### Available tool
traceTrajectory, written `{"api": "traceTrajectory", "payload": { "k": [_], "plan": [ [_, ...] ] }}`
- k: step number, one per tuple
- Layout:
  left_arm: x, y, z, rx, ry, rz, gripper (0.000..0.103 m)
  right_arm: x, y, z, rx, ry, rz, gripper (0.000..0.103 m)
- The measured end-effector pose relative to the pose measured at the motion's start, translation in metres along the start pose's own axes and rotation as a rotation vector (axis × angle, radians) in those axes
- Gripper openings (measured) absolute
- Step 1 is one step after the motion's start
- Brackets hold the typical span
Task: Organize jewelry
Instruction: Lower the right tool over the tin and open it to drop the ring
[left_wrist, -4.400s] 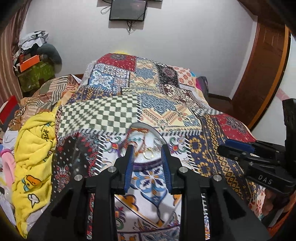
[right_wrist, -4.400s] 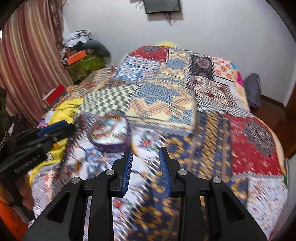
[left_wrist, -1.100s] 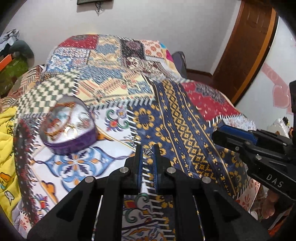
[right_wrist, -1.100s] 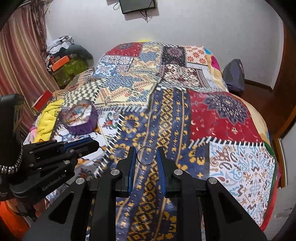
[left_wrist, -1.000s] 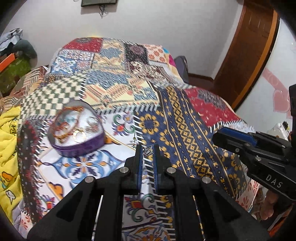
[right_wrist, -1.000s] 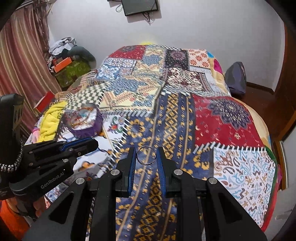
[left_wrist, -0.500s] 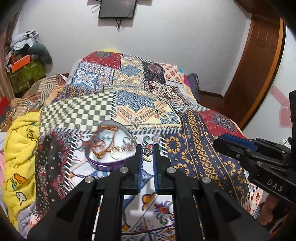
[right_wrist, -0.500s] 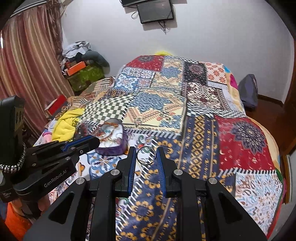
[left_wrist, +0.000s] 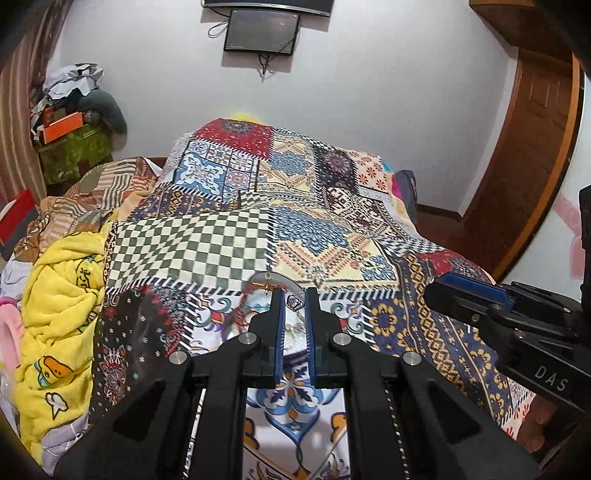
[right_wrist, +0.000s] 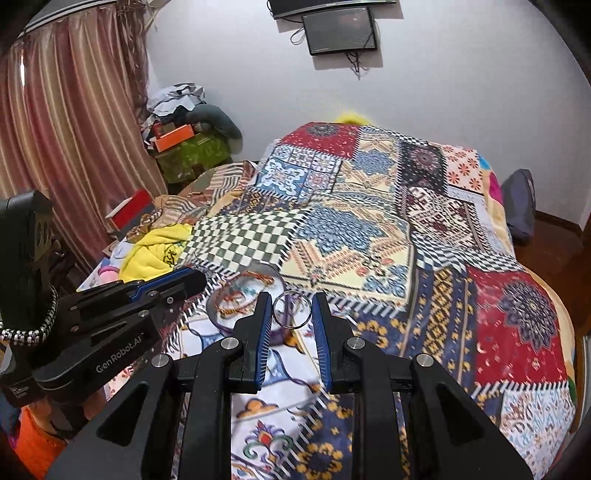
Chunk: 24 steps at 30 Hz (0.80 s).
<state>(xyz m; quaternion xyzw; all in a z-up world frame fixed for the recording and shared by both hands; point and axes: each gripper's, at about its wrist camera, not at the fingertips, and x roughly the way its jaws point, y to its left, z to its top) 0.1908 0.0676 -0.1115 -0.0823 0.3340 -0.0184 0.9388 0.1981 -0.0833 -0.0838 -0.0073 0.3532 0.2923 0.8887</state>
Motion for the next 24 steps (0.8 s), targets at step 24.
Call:
{"api": "traceTrajectory", "payload": {
  "k": [24],
  "plan": [
    [0.053, 0.031, -0.011, -0.032, 0.073, -0.017, 0.009, 0.069, 0.017, 0.015, -0.055, 0.077, 0.032, 0.02]
  ]
}}
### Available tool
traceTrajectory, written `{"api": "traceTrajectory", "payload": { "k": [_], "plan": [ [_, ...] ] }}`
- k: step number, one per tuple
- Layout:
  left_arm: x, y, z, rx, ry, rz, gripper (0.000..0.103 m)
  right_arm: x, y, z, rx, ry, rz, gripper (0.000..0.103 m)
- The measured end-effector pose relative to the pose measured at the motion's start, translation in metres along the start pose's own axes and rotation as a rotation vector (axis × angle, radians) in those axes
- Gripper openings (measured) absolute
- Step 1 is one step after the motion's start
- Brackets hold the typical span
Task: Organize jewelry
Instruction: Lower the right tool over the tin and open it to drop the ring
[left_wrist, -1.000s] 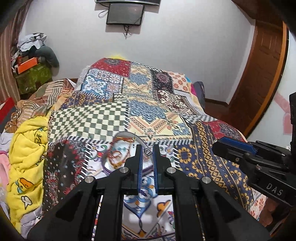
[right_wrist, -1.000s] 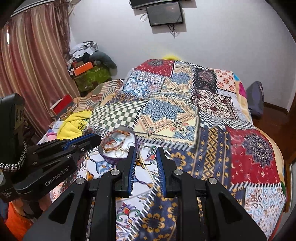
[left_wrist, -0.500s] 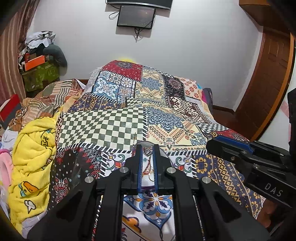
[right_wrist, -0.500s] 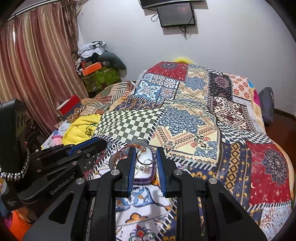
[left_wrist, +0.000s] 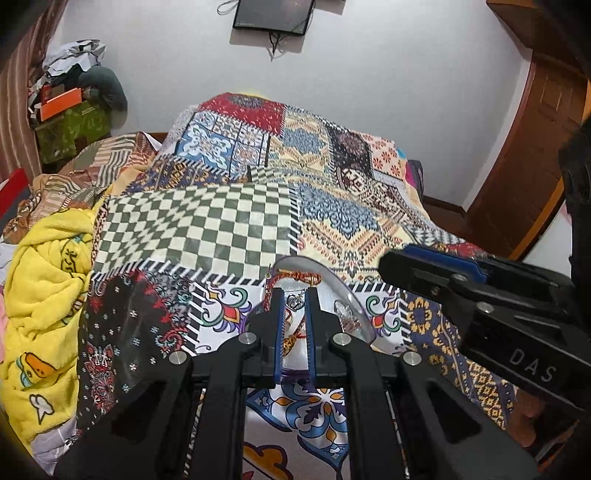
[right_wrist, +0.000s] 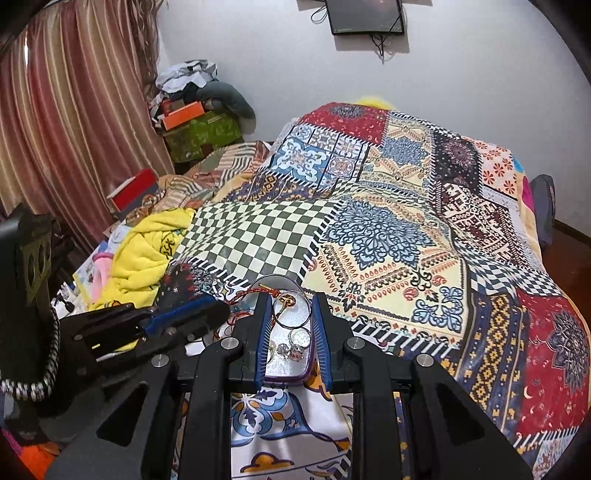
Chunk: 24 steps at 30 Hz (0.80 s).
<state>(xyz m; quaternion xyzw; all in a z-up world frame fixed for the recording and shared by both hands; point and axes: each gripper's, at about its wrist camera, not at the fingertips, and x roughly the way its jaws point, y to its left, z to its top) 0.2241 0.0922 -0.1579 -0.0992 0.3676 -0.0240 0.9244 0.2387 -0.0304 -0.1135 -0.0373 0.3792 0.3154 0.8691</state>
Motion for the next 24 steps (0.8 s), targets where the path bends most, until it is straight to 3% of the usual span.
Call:
{"api": "traceTrajectory", "payload": {
  "k": [24],
  "plan": [
    [0.012, 0.01, -0.013, -0.009, 0.057, -0.021, 0.009, 0.038, 0.004, -0.004, 0.008, 0.098, 0.068, 0.02]
  ]
}}
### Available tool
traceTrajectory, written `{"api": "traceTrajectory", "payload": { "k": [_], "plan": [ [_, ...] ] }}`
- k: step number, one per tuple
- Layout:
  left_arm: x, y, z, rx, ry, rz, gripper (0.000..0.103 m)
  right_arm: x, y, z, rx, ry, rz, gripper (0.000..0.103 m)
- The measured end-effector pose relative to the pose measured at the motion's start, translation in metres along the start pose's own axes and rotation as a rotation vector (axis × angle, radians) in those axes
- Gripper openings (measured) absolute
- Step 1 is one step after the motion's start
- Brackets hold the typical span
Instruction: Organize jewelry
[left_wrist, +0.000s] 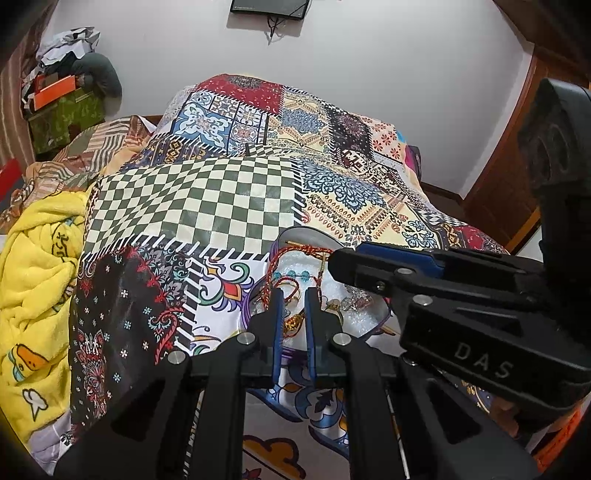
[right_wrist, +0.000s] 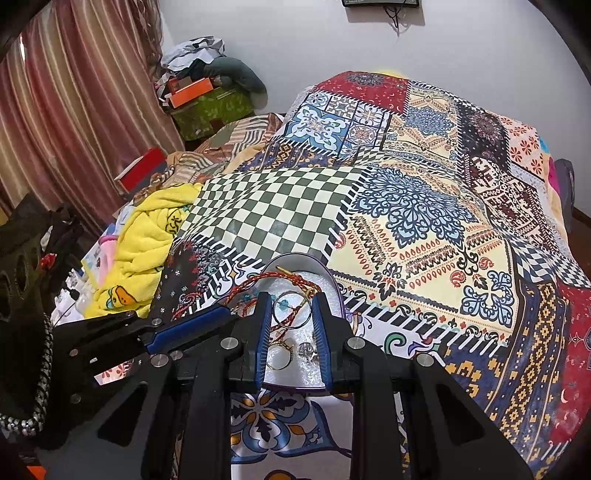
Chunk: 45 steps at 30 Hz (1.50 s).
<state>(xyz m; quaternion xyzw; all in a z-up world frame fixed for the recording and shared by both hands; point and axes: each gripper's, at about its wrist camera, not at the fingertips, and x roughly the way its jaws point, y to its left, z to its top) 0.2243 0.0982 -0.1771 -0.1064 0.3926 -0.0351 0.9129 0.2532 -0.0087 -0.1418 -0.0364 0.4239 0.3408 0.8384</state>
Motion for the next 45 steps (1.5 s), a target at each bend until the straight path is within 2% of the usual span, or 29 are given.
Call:
{"api": "traceTrajectory", "payload": {
  "k": [7, 15, 22, 29, 35, 38, 40, 42, 45],
  "plan": [
    [-0.004, -0.001, 0.001, -0.005, 0.004, -0.003, 0.009, -0.005, 0.001, 0.002, 0.005, -0.005, 0.0, 0.027],
    [-0.026, -0.003, 0.01, -0.009, -0.035, 0.006, 0.009, -0.038, 0.006, 0.004, 0.003, -0.079, -0.013, 0.027],
    [-0.073, -0.014, 0.021, -0.001, -0.126, 0.014, 0.009, -0.092, 0.017, 0.005, -0.006, -0.188, -0.03, 0.027],
    [-0.149, -0.038, 0.029, 0.043, -0.279, 0.028, 0.011, -0.162, 0.036, 0.0, -0.026, -0.339, -0.062, 0.027],
    [-0.228, -0.064, 0.023, 0.089, -0.449, 0.04, 0.027, -0.222, 0.053, -0.013, -0.027, -0.476, -0.078, 0.027],
    [-0.264, -0.077, 0.015, 0.109, -0.541, 0.061, 0.041, -0.249, 0.063, -0.021, -0.033, -0.543, -0.089, 0.029],
    [-0.286, -0.084, 0.008, 0.118, -0.602, 0.08, 0.052, -0.263, 0.07, -0.029, -0.038, -0.583, -0.107, 0.048],
    [-0.301, -0.089, 0.002, 0.124, -0.642, 0.095, 0.058, -0.278, 0.076, -0.037, -0.043, -0.634, -0.13, 0.058],
    [-0.32, -0.093, -0.006, 0.123, -0.689, 0.124, 0.074, -0.291, 0.087, -0.045, -0.056, -0.676, -0.159, 0.066]
  ]
}}
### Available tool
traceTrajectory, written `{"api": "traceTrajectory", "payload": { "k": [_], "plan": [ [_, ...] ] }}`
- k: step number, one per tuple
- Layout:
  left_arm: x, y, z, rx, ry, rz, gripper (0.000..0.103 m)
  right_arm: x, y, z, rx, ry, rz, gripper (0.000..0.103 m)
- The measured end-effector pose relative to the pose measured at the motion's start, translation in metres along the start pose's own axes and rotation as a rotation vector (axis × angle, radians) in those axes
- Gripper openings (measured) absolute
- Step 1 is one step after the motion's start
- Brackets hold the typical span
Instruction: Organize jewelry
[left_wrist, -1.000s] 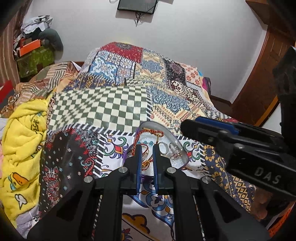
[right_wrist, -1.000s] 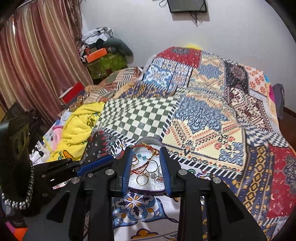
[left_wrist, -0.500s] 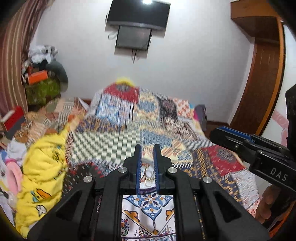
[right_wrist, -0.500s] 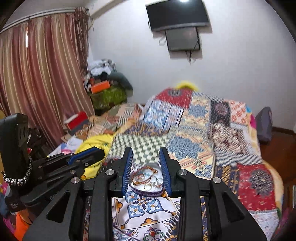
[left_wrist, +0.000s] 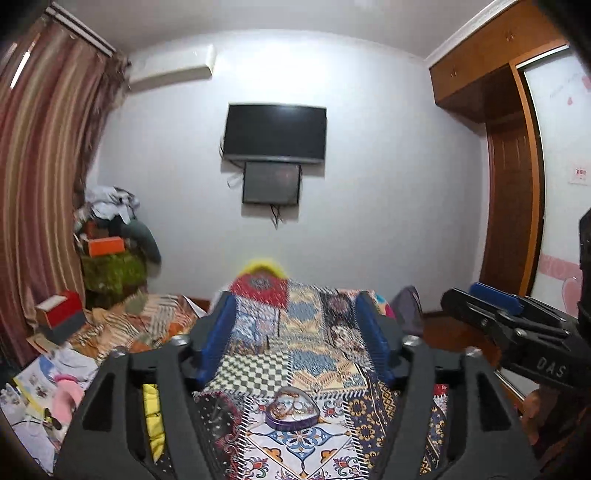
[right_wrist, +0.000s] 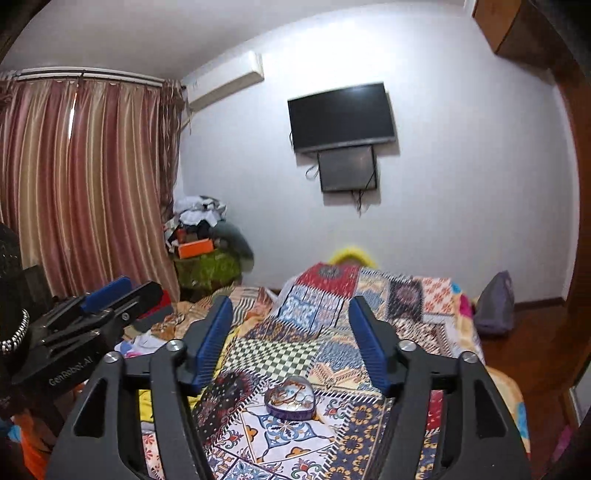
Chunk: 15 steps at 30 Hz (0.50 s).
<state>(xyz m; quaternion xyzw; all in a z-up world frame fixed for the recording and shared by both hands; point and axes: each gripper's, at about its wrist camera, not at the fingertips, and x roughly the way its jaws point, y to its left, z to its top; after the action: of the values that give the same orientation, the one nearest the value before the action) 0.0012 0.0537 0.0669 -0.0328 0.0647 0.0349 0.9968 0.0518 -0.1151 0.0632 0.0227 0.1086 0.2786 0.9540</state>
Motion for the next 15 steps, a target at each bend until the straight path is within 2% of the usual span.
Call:
{"api": "traceTrajectory", "payload": {
  "k": [2, 4, 8, 12, 15],
  "plan": [
    [-0.009, 0.0, 0.001, 0.004, -0.024, 0.02, 0.085, -0.005, 0.004, 0.0, -0.01, -0.011, -0.012, 0.072],
    [-0.018, -0.001, 0.003, 0.011, -0.041, 0.041, 0.093, -0.006, 0.006, -0.001, -0.014, -0.018, -0.025, 0.083],
    [-0.024, -0.002, 0.001, 0.017, -0.037, 0.054, 0.096, -0.006, 0.01, -0.004, 0.0, -0.021, -0.043, 0.089],
    [-0.025, 0.0, -0.001, 0.003, -0.024, 0.053, 0.098, -0.01, 0.009, -0.008, 0.01, -0.023, -0.066, 0.1],
    [-0.028, -0.001, -0.003, -0.002, -0.014, 0.052, 0.098, -0.014, 0.008, -0.008, 0.014, -0.023, -0.07, 0.101]
  ]
}}
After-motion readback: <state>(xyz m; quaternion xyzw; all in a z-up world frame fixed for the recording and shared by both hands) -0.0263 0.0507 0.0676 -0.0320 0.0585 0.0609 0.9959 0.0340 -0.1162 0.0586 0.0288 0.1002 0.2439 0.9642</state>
